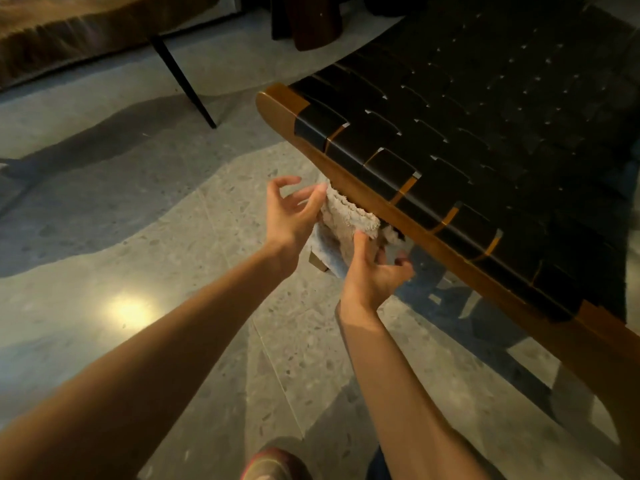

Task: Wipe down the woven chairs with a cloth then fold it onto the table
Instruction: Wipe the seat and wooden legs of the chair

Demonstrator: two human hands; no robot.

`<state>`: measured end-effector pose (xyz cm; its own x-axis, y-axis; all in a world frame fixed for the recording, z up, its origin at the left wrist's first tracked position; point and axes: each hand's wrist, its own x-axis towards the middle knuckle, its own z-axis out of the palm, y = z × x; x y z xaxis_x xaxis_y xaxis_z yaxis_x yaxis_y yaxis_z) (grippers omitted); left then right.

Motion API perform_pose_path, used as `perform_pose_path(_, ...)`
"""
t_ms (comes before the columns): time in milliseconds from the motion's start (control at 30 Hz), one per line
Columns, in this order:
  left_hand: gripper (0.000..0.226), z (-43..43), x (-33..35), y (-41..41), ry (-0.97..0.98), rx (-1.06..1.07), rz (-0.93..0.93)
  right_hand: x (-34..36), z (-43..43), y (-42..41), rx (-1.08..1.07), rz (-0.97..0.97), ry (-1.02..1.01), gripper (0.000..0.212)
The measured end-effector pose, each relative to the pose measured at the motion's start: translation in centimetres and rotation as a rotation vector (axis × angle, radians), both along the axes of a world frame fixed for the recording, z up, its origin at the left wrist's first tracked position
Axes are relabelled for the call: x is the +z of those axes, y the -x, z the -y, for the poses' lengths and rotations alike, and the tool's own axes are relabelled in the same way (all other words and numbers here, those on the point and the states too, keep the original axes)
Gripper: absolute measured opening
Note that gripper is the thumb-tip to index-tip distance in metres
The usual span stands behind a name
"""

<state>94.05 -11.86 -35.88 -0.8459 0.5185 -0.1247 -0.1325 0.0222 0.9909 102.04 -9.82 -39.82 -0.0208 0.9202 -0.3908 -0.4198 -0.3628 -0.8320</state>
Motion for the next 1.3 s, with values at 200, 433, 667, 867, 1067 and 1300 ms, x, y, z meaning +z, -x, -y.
perform_pose_path(200, 0.040, 0.9, -1.3, -0.5, 0.012, -0.303, -0.231, -0.1, 0.6, 1.0, 0.199, 0.140, -0.194, 0.034)
perform_pose_path(433, 0.038, 0.7, -1.8, 0.0, -0.090, -0.318, -0.314, 0.8, 0.9, 1.2, 0.077, 0.259, -0.434, 0.031)
perform_pose_path(667, 0.027, 0.3, -5.1, 1.8, 0.039, -0.394, -0.467, -1.9, 0.6, 2.2, 0.118, 0.372, -0.470, 0.034)
perform_pose_path(867, 0.022, 0.4, -10.3, 4.1, 0.220, -0.427, -0.491, -6.8, 0.2, 3.0, 0.286, 0.513, -0.450, 0.036)
perform_pose_path(1067, 0.025, 0.2, -15.5, 5.7, 0.384, -0.462, -0.405, -12.3, -1.3, 4.4, 0.517, 0.626, -0.278, 0.034)
perform_pose_path(1300, 0.039, -0.3, -19.6, 6.9, 0.526, -0.477, -0.384, -16.0, -1.8, 6.3, 0.665, 0.629, -0.048, 0.029)
